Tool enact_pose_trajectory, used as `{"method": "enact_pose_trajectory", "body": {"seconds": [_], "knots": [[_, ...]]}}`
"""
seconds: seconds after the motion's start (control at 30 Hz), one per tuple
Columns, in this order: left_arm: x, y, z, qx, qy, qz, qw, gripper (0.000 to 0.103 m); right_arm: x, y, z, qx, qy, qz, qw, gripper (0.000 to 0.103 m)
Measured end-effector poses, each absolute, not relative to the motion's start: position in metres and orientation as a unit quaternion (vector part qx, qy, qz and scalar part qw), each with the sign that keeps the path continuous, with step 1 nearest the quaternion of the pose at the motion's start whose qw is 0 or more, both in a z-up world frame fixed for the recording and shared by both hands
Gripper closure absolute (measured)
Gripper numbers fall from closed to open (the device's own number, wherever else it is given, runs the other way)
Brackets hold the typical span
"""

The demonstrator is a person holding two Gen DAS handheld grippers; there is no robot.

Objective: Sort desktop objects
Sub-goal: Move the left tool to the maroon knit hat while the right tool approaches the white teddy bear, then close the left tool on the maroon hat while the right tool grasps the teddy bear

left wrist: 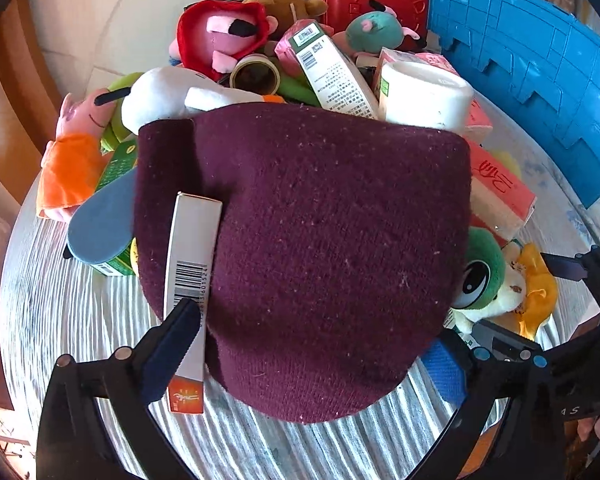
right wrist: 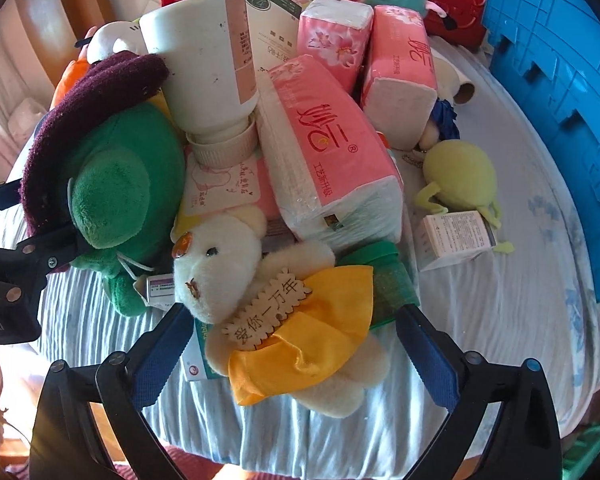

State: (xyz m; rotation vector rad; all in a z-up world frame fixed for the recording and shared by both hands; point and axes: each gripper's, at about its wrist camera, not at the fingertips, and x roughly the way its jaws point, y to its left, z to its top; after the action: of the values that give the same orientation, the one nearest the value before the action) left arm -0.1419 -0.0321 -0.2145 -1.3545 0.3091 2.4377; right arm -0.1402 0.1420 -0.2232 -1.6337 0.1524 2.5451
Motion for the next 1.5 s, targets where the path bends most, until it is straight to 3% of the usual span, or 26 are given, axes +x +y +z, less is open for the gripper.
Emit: {"method": "enact_pose_trajectory", "body": {"seconds": [0.13,0.2,0.23,0.27,0.3,0.5,0.6,0.77,0.87,1.13,1.2,1.37,1.47,1.5], "knots": [[-0.146,-0.026,-0.225,-0.501,0.112,0.839,0.182,0.0,-0.14,0.141,-0.224,-0.537,0.037,0.841,0.06,0.003],[-0.15,-0.023,-0.234,-0.519,0.123,0.829,0.168,0.002,-0.139,0.139,-0.225,-0.535,0.025,0.842,0.061,0.011],[-0.151,-0.023,-0.235,-0.521,0.124,0.827,0.168,0.006,-0.138,0.137,-0.225,-0.533,0.016,0.844,0.061,0.015],[-0.151,-0.024,-0.233,-0.52,0.116,0.829,0.169,0.013,-0.137,0.136,-0.222,-0.527,0.014,0.847,0.058,0.03],[-0.15,-0.025,-0.23,-0.52,0.112,0.83,0.167,0.018,-0.136,0.136,-0.221,-0.525,0.022,0.849,0.05,0.037],[-0.142,-0.034,-0.21,-0.508,0.108,0.841,0.151,0.033,-0.133,0.142,-0.217,-0.523,0.047,0.85,0.032,0.046],[-0.137,-0.043,-0.19,-0.49,0.098,0.853,0.15,0.04,-0.131,0.144,-0.204,-0.511,0.053,0.857,0.025,0.048],[-0.136,-0.049,-0.164,-0.469,0.083,0.865,0.159,0.041,-0.132,0.139,-0.186,-0.499,0.045,0.865,0.016,0.05],[-0.137,-0.048,-0.169,-0.481,0.078,0.859,0.157,0.031,-0.135,0.136,-0.196,-0.517,0.038,0.855,0.009,0.05],[-0.121,-0.059,-0.167,-0.49,0.085,0.851,0.165,0.029,-0.136,0.143,-0.227,-0.549,0.044,0.835,0.012,0.041],[-0.119,-0.064,-0.16,-0.477,0.091,0.859,0.16,0.024,-0.137,0.144,-0.228,-0.547,0.049,0.836,0.013,0.036],[-0.134,-0.06,-0.178,-0.475,0.097,0.864,0.139,0.021,-0.141,0.144,-0.229,-0.545,0.049,0.837,0.012,0.037],[-0.136,-0.052,-0.182,-0.466,0.089,0.868,0.149,0.022,-0.144,0.141,-0.229,-0.543,0.052,0.838,0.006,0.044],[-0.135,-0.049,-0.182,-0.464,0.09,0.868,0.152,0.033,-0.145,0.139,-0.228,-0.543,0.051,0.838,0.005,0.044]]}}
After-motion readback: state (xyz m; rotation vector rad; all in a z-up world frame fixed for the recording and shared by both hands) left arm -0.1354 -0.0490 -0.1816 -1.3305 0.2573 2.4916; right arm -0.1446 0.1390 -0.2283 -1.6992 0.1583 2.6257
